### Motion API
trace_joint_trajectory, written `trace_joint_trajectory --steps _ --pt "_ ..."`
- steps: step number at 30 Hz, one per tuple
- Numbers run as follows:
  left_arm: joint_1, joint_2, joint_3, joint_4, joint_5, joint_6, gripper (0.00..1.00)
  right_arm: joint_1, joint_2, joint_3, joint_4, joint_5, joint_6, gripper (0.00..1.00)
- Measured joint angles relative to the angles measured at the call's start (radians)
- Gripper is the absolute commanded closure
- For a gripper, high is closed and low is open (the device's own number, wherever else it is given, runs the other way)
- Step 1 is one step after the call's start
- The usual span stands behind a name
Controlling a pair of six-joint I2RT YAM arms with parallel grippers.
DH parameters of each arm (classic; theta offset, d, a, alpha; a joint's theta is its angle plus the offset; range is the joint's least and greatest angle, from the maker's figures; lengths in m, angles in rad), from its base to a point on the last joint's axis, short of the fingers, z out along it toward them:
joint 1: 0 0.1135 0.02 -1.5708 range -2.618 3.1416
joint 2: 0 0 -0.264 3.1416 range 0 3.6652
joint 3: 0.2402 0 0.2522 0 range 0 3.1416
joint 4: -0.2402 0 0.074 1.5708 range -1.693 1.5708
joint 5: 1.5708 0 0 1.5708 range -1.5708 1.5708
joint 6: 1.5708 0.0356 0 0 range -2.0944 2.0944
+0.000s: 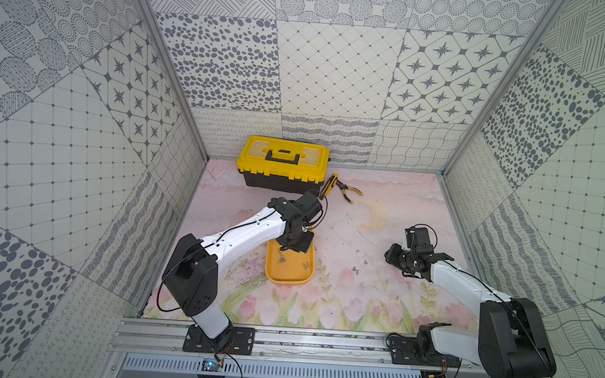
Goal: Put the screws on the desktop into the storage box
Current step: Place the screw in the storage box, then pick up the screw from the center of the board.
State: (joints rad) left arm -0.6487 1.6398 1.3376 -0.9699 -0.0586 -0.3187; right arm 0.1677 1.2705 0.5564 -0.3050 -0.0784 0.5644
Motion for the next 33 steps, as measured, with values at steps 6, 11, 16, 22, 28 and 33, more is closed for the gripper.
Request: trace_joint_trajectory --steps 6,11,16,22,28,33 --pt "0.042 -0.017 -0.063 -0.009 0.000 -0.019 0.41 0.000 0.000 0.000 -0.002 -0.011 -0.001 0.57" --pt "0.049 -0.117 -0.102 0.003 -0.004 -0.018 0.40 0.023 -0.003 0.016 -0.043 -0.029 -0.006 0.56" --pt "0.050 -0.279 -0.185 0.033 -0.016 -0.010 0.40 0.105 -0.010 0.080 -0.134 -0.023 -0.024 0.55" --pt "0.050 -0.416 -0.249 0.054 -0.061 -0.002 0.40 0.247 0.021 0.191 -0.252 0.041 -0.026 0.54" --pt "0.050 -0.471 -0.272 0.066 -0.119 0.001 0.40 0.347 0.134 0.310 -0.332 0.123 -0.012 0.51" --pt "0.050 -0.481 -0.277 0.066 -0.155 0.001 0.40 0.385 0.201 0.357 -0.383 0.171 0.006 0.51"
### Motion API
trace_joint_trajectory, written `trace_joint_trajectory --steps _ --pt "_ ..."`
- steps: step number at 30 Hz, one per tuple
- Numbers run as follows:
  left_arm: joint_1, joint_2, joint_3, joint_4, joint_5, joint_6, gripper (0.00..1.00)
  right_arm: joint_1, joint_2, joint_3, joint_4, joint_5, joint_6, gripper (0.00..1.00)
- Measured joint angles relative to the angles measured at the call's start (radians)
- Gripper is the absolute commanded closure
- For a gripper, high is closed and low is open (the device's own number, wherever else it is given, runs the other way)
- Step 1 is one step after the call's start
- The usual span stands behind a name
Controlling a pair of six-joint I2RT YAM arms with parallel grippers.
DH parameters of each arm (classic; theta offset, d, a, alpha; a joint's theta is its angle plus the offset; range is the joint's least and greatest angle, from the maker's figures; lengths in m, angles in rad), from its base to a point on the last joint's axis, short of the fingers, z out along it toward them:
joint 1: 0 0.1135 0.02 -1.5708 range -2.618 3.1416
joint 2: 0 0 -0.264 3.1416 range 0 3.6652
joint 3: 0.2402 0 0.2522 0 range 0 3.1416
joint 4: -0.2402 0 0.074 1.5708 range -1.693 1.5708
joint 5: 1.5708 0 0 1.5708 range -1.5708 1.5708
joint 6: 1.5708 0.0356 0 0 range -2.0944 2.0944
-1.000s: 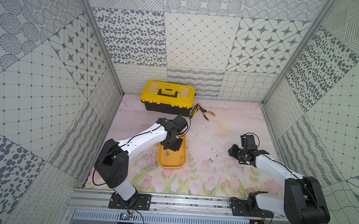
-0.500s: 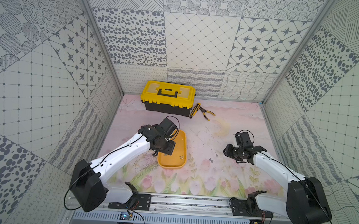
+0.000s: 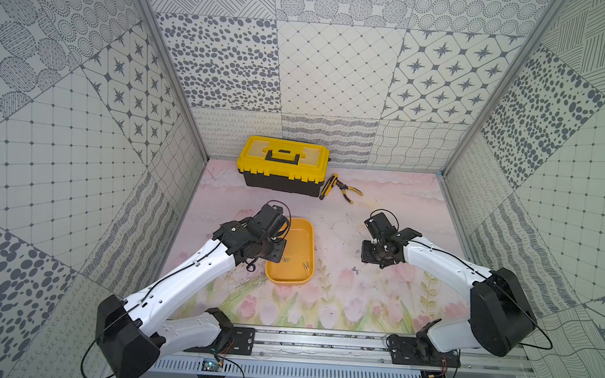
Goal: Put the screws on the desktop into the storage box
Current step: Pick up the screw from the center of the board.
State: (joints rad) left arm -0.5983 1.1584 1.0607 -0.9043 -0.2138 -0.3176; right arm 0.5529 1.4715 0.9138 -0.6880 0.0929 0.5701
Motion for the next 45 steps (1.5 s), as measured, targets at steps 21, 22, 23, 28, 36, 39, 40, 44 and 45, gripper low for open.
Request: trace_joint_trajectory --steps 21,22,23,28,36,39,40,44,45 --pt "0.000 0.012 0.000 0.000 -0.063 0.000 0.40 0.025 0.223 0.076 -0.046 0.036 0.021 0.74" --pt "0.000 0.013 0.000 0.000 -0.063 0.000 0.40 0.025 0.224 0.077 -0.043 0.036 0.020 0.75" --pt "0.000 0.013 0.000 0.000 -0.065 0.000 0.40 0.026 0.224 0.077 -0.042 0.036 0.021 0.75" --pt "0.000 0.015 0.000 0.000 -0.068 0.000 0.40 0.026 0.228 0.077 -0.033 0.030 0.020 0.83" --pt "0.000 0.018 0.000 0.000 -0.069 0.000 0.40 0.030 0.224 0.077 -0.032 0.026 0.021 0.97" --pt "0.000 0.018 0.000 0.000 -0.069 0.000 0.40 0.036 0.212 0.077 -0.032 0.018 0.016 0.99" --pt "0.000 0.018 0.000 0.000 -0.069 0.000 0.40 0.043 0.201 0.079 -0.034 0.013 0.014 0.99" --pt "0.000 0.011 0.000 0.000 -0.069 0.000 0.40 0.102 0.151 0.131 -0.040 -0.015 0.005 1.00" --pt "0.000 0.007 0.000 0.000 -0.069 0.000 0.40 0.119 0.139 0.151 -0.035 -0.027 0.006 1.00"
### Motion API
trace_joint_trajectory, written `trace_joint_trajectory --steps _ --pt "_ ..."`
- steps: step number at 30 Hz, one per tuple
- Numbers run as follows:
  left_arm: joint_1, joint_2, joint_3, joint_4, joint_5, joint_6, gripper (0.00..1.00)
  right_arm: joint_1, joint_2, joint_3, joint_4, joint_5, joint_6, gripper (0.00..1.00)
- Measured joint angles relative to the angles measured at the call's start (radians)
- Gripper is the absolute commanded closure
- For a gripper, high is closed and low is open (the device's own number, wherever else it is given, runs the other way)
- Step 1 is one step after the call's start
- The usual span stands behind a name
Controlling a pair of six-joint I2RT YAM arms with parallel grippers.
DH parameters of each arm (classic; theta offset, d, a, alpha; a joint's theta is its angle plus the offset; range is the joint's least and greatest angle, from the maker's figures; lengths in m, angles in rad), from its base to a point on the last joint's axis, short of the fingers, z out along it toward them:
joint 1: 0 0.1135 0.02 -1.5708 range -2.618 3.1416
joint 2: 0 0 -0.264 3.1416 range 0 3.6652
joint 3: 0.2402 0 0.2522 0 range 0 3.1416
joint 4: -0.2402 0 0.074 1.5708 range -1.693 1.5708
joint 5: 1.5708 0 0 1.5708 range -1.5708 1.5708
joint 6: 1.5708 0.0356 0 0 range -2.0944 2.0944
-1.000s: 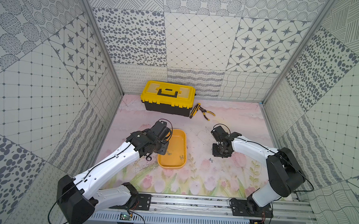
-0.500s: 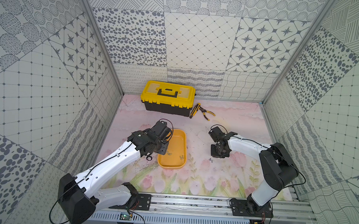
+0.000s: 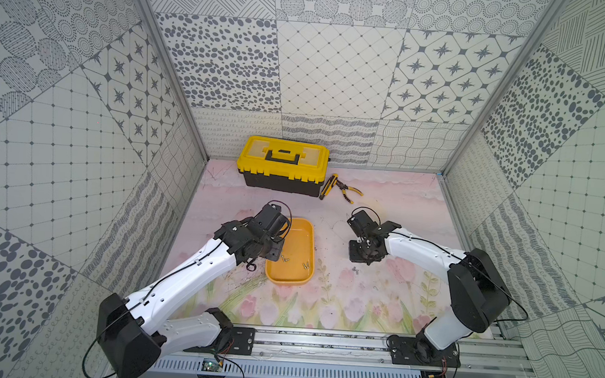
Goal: Put the screws on the desktop into the storage box
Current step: Pick up the screw from the center of the board, then place the screw in the storage box, then pick up the screw from the center of the board.
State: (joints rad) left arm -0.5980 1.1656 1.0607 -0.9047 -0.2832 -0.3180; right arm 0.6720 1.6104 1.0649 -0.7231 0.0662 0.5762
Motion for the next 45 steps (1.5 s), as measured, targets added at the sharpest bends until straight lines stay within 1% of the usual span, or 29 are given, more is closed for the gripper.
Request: trace_joint_trajectory --steps 3,6,8,11,12,13,15,18,19,21,24,26,29,32,35,38,41,45 --pt "0.000 -0.011 0.000 0.000 -0.008 0.000 0.40 0.053 -0.034 0.055 0.047 -0.053 0.018 1.00" --pt "0.002 -0.026 0.000 0.000 -0.023 -0.002 0.39 0.115 -0.031 0.095 0.113 -0.105 0.048 0.99" --pt "0.003 -0.039 -0.001 0.001 -0.034 -0.003 0.39 0.167 0.001 0.137 0.146 -0.130 0.071 0.96" --pt "0.004 -0.060 -0.003 0.002 -0.046 -0.004 0.38 0.235 0.102 0.225 0.184 -0.157 0.098 0.92" --pt "0.004 -0.064 -0.004 0.002 -0.050 -0.004 0.38 0.254 0.140 0.253 0.195 -0.162 0.108 0.89" --pt "0.004 -0.066 -0.005 0.002 -0.053 -0.004 0.38 0.272 0.179 0.280 0.205 -0.166 0.116 0.83" --pt "0.004 -0.069 -0.005 0.002 -0.063 -0.004 0.38 0.298 0.243 0.317 0.214 -0.172 0.132 0.65" --pt "0.005 -0.069 -0.005 0.002 -0.072 -0.004 0.38 0.312 0.291 0.342 0.208 -0.164 0.135 0.50" --pt "0.005 -0.069 -0.005 0.002 -0.077 -0.004 0.38 0.309 0.292 0.342 0.202 -0.151 0.134 0.47" --pt "0.005 -0.070 -0.005 0.002 -0.085 -0.004 0.38 0.296 0.275 0.341 0.191 -0.124 0.124 0.44" --pt "0.005 -0.074 -0.005 0.003 -0.088 -0.004 0.38 0.239 0.191 0.298 0.196 -0.095 0.111 0.44" --pt "0.005 -0.075 -0.005 0.003 -0.088 -0.004 0.38 0.177 0.098 0.237 0.201 -0.081 0.100 0.44" --pt "0.005 -0.077 -0.007 0.005 -0.082 -0.003 0.39 0.047 -0.063 0.119 0.209 -0.062 0.088 0.44" --pt "0.004 -0.080 -0.012 0.014 -0.056 -0.003 0.40 -0.121 -0.218 -0.035 0.231 -0.047 0.068 0.45" --pt "-0.016 -0.062 -0.005 0.024 -0.025 -0.004 0.41 -0.279 -0.314 -0.187 0.242 -0.031 0.053 0.47" --pt "-0.066 0.001 0.037 0.024 0.014 -0.011 0.43 -0.398 -0.362 -0.330 0.252 -0.031 0.045 0.47" --pt "-0.142 0.101 0.101 0.030 0.057 -0.026 0.44 -0.440 -0.385 -0.441 0.264 -0.031 0.040 0.47" --pt "-0.244 0.264 0.198 0.045 0.121 -0.029 0.45 -0.451 -0.393 -0.505 0.297 -0.045 0.036 0.47"
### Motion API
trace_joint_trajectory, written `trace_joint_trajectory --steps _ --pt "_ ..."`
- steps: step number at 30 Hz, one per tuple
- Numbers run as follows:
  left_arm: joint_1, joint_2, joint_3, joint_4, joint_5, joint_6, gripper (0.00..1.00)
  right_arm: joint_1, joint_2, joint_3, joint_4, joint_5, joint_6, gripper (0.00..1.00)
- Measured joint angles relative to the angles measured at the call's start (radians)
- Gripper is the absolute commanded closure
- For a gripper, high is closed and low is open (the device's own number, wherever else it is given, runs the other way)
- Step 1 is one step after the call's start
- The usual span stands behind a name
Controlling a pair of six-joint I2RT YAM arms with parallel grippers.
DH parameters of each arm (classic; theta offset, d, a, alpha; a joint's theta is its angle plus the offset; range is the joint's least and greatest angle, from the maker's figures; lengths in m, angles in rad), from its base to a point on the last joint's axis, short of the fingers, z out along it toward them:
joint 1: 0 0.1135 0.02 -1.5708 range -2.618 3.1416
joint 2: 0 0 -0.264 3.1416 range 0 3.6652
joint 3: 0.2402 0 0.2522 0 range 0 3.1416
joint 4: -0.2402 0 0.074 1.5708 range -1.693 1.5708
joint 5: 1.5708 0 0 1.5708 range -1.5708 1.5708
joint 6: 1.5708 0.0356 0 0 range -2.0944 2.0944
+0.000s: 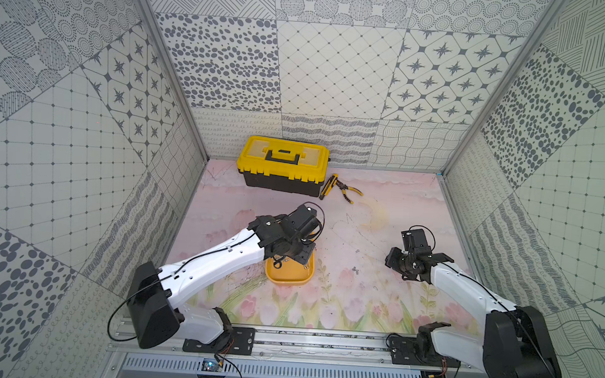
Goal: Put the screws on the desktop into the storage box
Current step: Pick up the screw from the center of the board.
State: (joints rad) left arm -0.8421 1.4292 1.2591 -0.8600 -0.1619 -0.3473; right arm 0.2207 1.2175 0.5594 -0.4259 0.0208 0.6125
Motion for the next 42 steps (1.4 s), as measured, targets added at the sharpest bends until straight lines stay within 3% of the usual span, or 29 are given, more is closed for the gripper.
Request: trace_joint_trajectory --steps 9,17,27,42 --pt "-0.138 0.418 0.253 0.022 0.116 0.000 0.48 -0.045 -0.006 -0.024 0.094 -0.043 0.000 0.47" --pt "-0.175 0.647 0.425 0.022 0.170 -0.031 0.49 -0.047 -0.010 -0.035 0.106 -0.058 0.000 0.47" --pt "-0.177 0.783 0.526 -0.003 0.167 -0.068 0.51 -0.047 -0.010 -0.035 0.110 -0.062 0.000 0.47" --pt "-0.177 0.853 0.579 -0.049 0.113 -0.079 0.62 -0.047 -0.009 -0.035 0.113 -0.064 0.000 0.47"
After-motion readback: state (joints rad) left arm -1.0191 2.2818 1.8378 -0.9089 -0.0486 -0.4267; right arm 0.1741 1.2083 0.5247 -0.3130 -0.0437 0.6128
